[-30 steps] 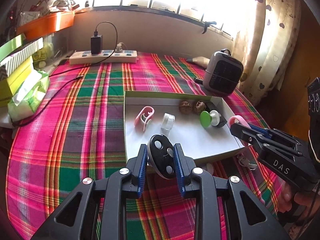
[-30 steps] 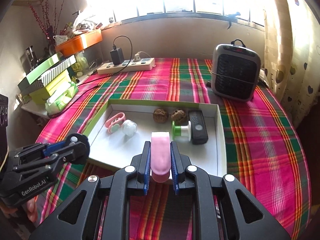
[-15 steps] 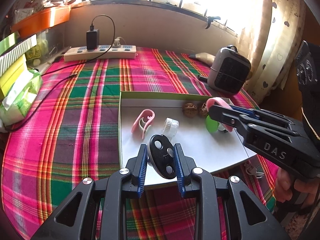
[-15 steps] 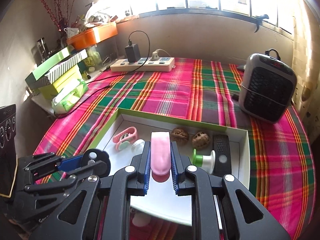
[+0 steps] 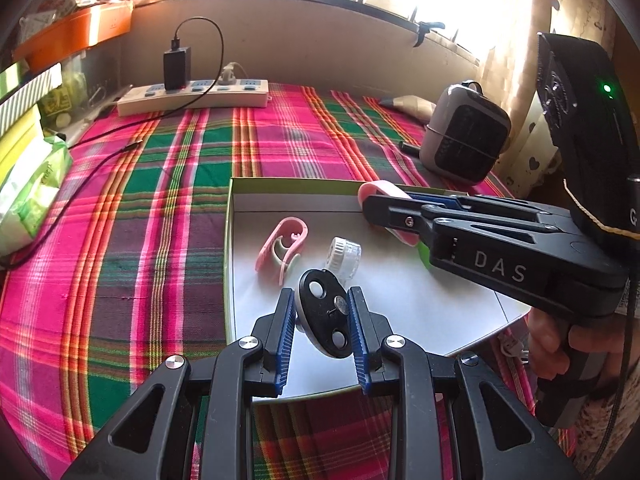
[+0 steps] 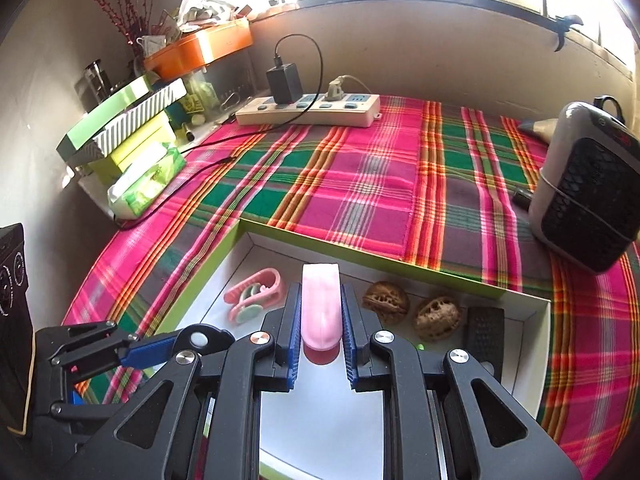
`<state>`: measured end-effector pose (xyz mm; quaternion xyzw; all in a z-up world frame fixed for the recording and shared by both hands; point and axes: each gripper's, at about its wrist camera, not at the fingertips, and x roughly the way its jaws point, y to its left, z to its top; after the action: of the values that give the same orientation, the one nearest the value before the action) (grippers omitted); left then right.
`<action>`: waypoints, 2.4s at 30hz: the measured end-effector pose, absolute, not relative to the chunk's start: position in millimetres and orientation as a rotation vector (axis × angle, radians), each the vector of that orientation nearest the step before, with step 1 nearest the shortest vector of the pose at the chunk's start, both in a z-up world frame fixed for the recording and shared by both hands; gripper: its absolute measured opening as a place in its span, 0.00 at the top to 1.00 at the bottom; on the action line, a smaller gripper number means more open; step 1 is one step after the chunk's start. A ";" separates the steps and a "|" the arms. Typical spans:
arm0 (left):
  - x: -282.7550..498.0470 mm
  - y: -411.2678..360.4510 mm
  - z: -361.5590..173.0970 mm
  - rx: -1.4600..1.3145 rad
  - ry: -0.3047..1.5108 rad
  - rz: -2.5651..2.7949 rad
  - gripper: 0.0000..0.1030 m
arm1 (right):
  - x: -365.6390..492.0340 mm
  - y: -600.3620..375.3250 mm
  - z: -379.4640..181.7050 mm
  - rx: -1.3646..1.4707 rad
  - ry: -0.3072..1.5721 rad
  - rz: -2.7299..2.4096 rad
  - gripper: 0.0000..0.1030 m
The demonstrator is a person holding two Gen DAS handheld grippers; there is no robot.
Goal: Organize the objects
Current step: 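Lift the pink clip and black disc and carry both over the tray, then lower the pink clip into the tray and open the right gripper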
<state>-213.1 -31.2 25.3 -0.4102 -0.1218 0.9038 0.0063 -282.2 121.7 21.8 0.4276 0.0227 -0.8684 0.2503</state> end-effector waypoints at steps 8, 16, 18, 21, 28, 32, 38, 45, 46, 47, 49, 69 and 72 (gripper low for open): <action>-219.4 -31.7 21.5 -1.307 -0.396 2.833 0.77 | -296.1 118.9 13.4 1.204 0.069 -2.339 0.82; -224.5 -31.8 16.5 -1.327 -0.399 2.827 0.77 | -303.5 113.7 7.2 1.229 0.098 -2.307 0.82; -225.2 -31.3 16.1 -1.330 -0.400 2.825 0.77 | -304.1 111.8 5.8 1.233 0.108 -2.304 0.82; -226.3 -31.1 16.0 -1.330 -0.397 2.828 0.77 | -304.7 109.1 5.0 1.237 0.121 -2.301 0.82; -227.0 -30.1 16.4 -1.334 -0.399 2.839 0.77 | -307.9 105.2 1.5 1.249 0.139 -2.297 0.82; -227.4 -28.7 16.9 -1.336 -0.402 2.846 0.77 | -307.9 103.5 -0.7 1.259 0.152 -2.298 0.82; -228.3 -28.8 16.1 -1.340 -0.411 2.863 0.77 | -308.4 100.4 -2.3 1.272 0.167 -2.296 0.82; -229.3 -27.9 16.4 -1.347 -0.433 2.883 0.77 | -309.7 99.5 -4.0 1.285 0.178 -2.300 0.82; -229.3 -27.8 16.3 -1.350 -0.439 2.891 0.77 | -309.8 99.4 -4.2 1.285 0.178 -2.300 0.82; -229.4 -27.6 16.6 -1.350 -0.436 2.891 0.77 | -310.2 99.3 -4.4 1.287 0.178 -2.298 0.82; -229.6 -27.6 16.4 -1.351 -0.440 2.892 0.77 | -309.7 99.3 -4.4 1.289 0.184 -2.299 0.82; -231.0 -25.4 16.6 -1.363 -0.479 2.938 0.76 | -309.8 99.1 -3.7 1.296 0.200 -2.320 0.82; -231.7 -25.1 16.4 -1.366 -0.481 2.947 0.76 | -309.7 99.4 -3.4 1.293 0.195 -2.323 0.81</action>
<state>-231.7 -25.1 16.4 -0.4151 -0.1462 0.8952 -0.0709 -309.7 99.4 -3.4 0.4713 0.0711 -0.8468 0.2359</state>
